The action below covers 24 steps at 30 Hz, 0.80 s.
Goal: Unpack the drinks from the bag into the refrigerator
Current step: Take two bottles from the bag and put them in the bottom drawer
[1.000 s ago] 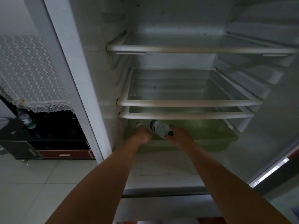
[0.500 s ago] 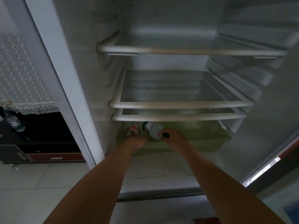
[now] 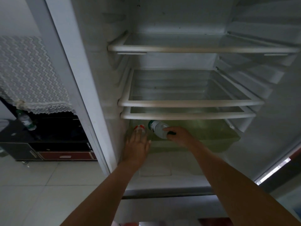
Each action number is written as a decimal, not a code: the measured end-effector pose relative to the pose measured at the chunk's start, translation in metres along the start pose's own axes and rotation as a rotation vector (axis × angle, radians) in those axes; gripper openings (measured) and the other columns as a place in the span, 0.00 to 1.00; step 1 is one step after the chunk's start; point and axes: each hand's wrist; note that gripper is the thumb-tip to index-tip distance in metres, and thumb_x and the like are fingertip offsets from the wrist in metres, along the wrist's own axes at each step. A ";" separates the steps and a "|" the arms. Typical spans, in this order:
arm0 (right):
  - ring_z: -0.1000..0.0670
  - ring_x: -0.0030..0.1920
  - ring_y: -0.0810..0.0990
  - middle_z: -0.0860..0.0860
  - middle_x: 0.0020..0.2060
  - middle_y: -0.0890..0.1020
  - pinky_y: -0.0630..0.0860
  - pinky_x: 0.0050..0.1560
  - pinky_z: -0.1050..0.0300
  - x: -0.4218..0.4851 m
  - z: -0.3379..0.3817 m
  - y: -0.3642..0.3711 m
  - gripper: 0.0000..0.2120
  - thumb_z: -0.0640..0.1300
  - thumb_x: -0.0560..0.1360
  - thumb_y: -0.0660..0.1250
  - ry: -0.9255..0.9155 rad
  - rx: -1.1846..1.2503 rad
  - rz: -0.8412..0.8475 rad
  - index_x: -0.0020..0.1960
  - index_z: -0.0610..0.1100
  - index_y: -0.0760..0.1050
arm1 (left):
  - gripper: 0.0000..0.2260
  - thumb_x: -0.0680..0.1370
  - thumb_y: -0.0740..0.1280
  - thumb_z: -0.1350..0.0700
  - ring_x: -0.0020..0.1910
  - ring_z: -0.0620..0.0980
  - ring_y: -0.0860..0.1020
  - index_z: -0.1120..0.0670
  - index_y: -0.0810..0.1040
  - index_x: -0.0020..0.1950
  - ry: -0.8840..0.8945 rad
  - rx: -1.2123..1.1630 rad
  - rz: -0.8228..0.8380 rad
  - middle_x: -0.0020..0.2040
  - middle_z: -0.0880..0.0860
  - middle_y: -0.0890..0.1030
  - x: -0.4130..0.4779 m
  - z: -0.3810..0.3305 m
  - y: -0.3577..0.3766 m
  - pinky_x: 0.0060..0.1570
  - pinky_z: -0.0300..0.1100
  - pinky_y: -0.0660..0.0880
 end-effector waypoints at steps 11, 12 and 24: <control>0.46 0.60 0.77 0.45 0.62 0.77 0.70 0.57 0.61 0.017 0.005 0.010 0.15 0.37 0.71 0.67 -0.054 -0.117 0.072 0.57 0.44 0.79 | 0.32 0.67 0.72 0.59 0.73 0.56 0.57 0.55 0.64 0.68 0.341 0.242 -0.352 0.70 0.59 0.68 -0.048 -0.004 -0.032 0.72 0.53 0.44; 0.46 0.61 0.76 0.45 0.62 0.77 0.70 0.59 0.60 0.017 0.006 0.009 0.15 0.37 0.71 0.68 -0.060 -0.140 0.082 0.57 0.44 0.79 | 0.34 0.64 0.74 0.61 0.75 0.55 0.51 0.56 0.65 0.68 0.335 0.273 -0.398 0.70 0.58 0.67 -0.052 -0.004 -0.040 0.73 0.53 0.40; 0.45 0.60 0.75 0.45 0.62 0.76 0.69 0.55 0.66 0.037 0.016 0.017 0.16 0.33 0.71 0.67 0.033 -0.137 0.230 0.59 0.39 0.77 | 0.23 0.69 0.63 0.64 0.75 0.57 0.49 0.57 0.68 0.64 0.223 0.564 -0.527 0.70 0.57 0.65 -0.057 0.015 -0.072 0.73 0.49 0.32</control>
Point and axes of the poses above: each hand's wrist, its own x-axis towards the middle knuckle, its own y-axis out of the palm, z = x × y
